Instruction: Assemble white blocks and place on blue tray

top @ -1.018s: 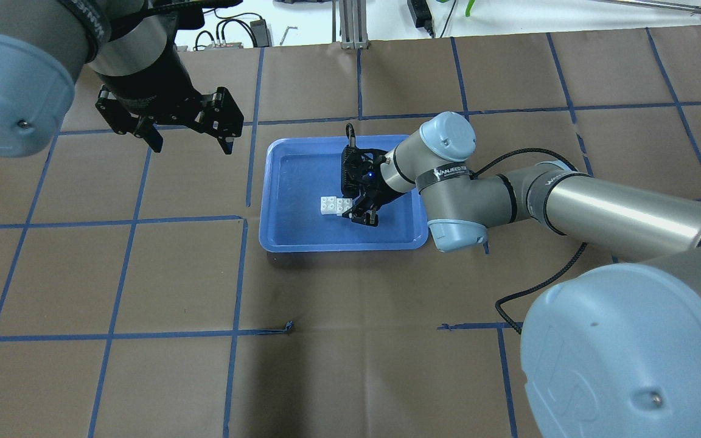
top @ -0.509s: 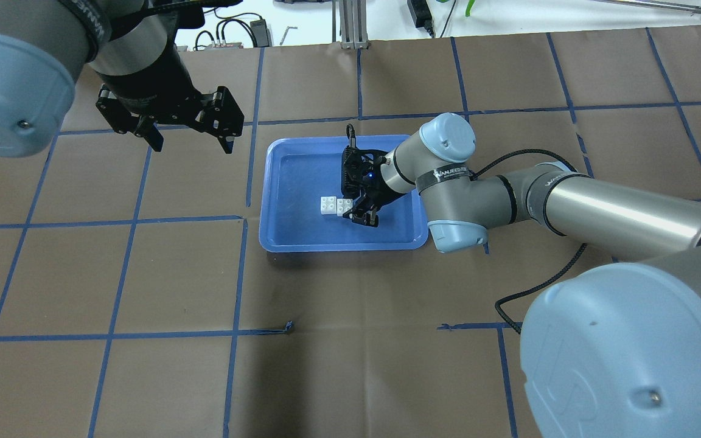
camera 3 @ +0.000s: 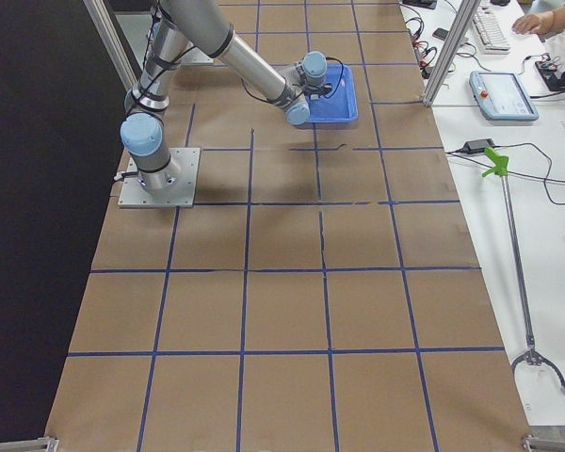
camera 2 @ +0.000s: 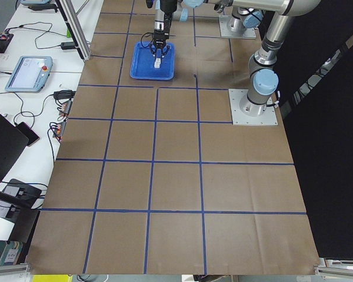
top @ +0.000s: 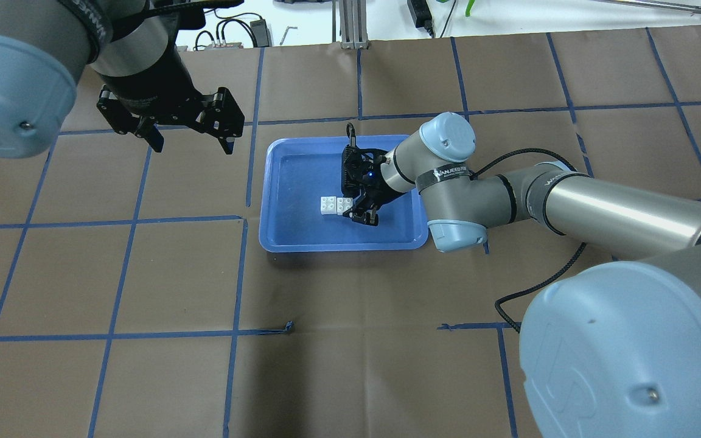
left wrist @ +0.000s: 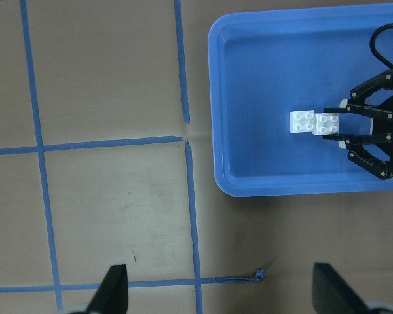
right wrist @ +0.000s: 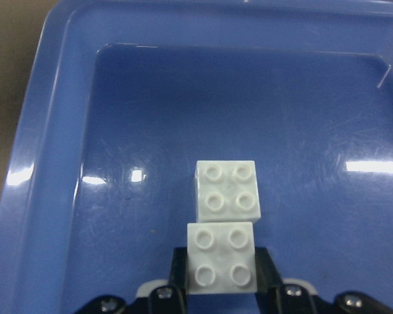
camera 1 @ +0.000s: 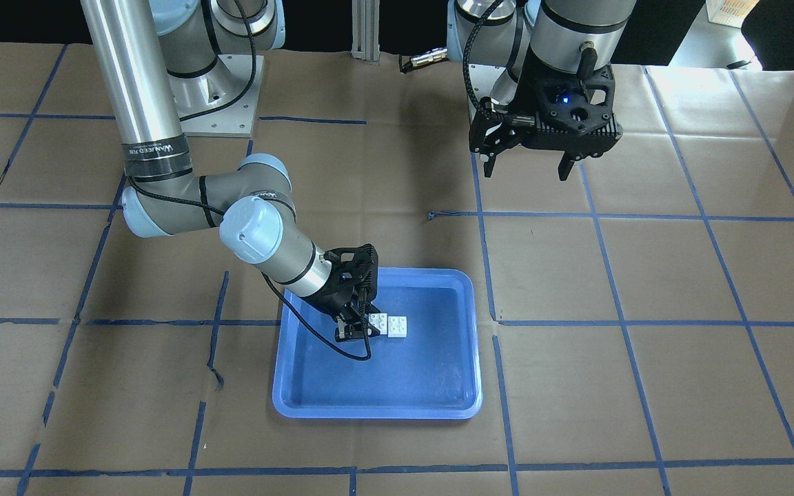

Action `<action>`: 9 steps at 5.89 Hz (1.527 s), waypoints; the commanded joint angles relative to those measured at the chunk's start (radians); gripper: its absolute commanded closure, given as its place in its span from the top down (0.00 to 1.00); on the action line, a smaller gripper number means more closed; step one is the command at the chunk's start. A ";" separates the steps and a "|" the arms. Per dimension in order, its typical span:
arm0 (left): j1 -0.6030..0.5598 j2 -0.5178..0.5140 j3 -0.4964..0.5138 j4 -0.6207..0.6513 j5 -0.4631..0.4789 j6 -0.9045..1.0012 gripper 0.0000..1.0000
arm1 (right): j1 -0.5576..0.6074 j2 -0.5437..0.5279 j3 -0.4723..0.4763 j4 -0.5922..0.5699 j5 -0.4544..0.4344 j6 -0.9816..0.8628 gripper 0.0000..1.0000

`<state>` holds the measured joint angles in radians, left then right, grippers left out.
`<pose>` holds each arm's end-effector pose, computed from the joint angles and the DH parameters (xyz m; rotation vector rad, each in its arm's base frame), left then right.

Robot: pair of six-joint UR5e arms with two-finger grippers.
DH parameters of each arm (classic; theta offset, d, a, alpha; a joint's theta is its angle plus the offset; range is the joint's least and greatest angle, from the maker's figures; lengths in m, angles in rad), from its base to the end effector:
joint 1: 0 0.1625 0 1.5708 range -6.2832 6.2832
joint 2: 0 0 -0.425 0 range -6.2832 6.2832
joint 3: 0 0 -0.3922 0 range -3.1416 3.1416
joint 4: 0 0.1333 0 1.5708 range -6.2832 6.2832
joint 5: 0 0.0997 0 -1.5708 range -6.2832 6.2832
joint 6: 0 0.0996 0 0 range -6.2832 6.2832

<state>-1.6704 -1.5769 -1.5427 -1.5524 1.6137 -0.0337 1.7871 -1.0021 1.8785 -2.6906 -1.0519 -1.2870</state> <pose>-0.1779 -0.4830 0.5007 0.1008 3.0991 -0.0669 0.3067 -0.5443 0.1593 -1.9376 1.9426 -0.6598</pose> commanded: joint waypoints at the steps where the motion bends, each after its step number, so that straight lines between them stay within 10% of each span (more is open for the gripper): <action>1: 0.000 0.000 0.000 0.000 0.000 0.000 1.00 | 0.000 0.010 -0.004 0.000 0.004 0.000 0.21; 9: 0.003 0.003 0.001 0.002 -0.002 0.000 1.00 | 0.000 0.014 -0.010 -0.014 0.004 0.003 0.32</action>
<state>-1.6696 -1.5708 -1.5430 -1.5512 1.6136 -0.0337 1.7871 -0.9879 1.8684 -2.7045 -1.0489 -1.2841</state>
